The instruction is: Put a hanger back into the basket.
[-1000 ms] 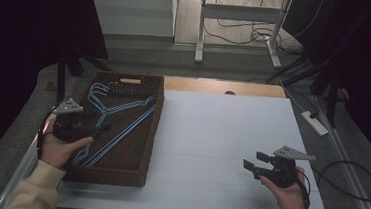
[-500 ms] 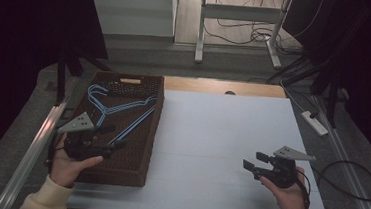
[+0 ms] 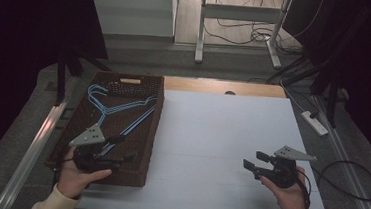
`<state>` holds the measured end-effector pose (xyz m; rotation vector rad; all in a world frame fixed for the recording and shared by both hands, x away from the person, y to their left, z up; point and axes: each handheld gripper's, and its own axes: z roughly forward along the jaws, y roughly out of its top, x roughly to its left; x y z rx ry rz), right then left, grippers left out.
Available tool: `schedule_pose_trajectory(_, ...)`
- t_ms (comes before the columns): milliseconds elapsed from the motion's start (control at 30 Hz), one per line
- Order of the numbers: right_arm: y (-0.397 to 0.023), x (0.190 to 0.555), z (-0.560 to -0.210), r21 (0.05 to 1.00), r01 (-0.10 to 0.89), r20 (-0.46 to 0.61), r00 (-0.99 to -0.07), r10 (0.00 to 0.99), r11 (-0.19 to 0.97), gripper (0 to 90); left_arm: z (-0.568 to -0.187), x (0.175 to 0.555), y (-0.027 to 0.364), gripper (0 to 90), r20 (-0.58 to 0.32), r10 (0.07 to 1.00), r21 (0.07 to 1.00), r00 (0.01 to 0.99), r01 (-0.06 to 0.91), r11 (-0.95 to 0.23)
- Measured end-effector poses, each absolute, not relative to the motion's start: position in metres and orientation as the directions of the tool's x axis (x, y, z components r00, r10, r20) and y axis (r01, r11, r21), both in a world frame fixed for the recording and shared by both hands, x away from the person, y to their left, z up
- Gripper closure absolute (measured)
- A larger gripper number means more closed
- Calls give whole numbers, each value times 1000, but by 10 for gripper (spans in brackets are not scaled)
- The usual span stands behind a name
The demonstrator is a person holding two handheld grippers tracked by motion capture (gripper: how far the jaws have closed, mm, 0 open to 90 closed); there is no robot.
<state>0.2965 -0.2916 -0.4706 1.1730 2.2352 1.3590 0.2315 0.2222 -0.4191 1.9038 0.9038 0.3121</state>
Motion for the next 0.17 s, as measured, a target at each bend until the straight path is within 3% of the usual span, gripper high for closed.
schedule_pose_trajectory(167,-292,296,-469,840,494,170,-634,754,226,341,-418,231,223,265,-166,706,853,689,459,-248)
